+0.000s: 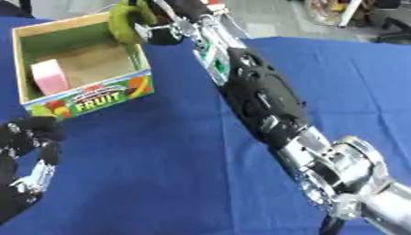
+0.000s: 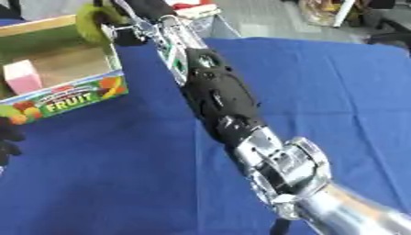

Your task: Pick up objects on the table and place them in the box.

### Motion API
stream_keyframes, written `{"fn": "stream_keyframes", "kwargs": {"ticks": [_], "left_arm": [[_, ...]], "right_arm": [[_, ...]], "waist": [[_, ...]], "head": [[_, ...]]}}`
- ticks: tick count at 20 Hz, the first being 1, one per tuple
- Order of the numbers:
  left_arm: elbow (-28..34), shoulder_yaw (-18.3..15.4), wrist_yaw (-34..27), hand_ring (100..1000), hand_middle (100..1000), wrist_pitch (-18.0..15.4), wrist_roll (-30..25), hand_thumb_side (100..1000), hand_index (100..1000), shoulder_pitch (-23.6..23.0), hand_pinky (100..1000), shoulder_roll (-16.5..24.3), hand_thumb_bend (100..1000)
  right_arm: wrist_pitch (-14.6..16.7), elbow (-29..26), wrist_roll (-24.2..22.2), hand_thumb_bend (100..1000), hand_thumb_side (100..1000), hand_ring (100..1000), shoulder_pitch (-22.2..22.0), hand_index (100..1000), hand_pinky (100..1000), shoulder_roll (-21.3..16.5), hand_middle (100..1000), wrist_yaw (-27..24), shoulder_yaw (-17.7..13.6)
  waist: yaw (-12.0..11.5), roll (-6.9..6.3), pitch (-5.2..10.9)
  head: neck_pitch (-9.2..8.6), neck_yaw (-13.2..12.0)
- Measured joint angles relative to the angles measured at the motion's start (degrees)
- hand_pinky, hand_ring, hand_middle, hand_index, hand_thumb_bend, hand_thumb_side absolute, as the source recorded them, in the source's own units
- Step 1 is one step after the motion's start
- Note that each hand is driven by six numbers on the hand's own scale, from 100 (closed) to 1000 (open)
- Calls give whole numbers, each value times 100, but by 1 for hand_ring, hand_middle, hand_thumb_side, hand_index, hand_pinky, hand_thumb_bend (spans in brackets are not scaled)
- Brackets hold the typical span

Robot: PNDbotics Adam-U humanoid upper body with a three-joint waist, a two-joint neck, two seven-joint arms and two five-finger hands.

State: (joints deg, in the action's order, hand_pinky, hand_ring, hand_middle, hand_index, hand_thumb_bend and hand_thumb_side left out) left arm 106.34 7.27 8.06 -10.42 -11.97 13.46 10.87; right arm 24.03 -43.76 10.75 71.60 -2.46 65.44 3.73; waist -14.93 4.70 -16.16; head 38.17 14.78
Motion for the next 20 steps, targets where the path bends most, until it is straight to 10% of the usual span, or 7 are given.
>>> {"fn": "stream_keyframes", "kwargs": {"ticks": [8,15,20], "left_arm": [[-1,3,-2,627,632,-3,-5,479,768,2,512,-41,161],[-1,2,-2,627,632,0,-2,479,768,2,512,-41,156],[-1,-45,8,629,634,21,41,477,768,-1,513,-41,158]], "right_arm": [[81,190,-137,100,100,805,-214,904,816,272,745,551,35],[78,117,-163,100,100,804,-207,905,819,257,748,500,55],[178,-409,-288,100,100,795,-154,901,820,-57,725,-434,197]], "waist": [[5,0,0],[64,0,-1],[296,0,-4]], "head": [[-1,13],[-1,-6],[-2,-154]]}}
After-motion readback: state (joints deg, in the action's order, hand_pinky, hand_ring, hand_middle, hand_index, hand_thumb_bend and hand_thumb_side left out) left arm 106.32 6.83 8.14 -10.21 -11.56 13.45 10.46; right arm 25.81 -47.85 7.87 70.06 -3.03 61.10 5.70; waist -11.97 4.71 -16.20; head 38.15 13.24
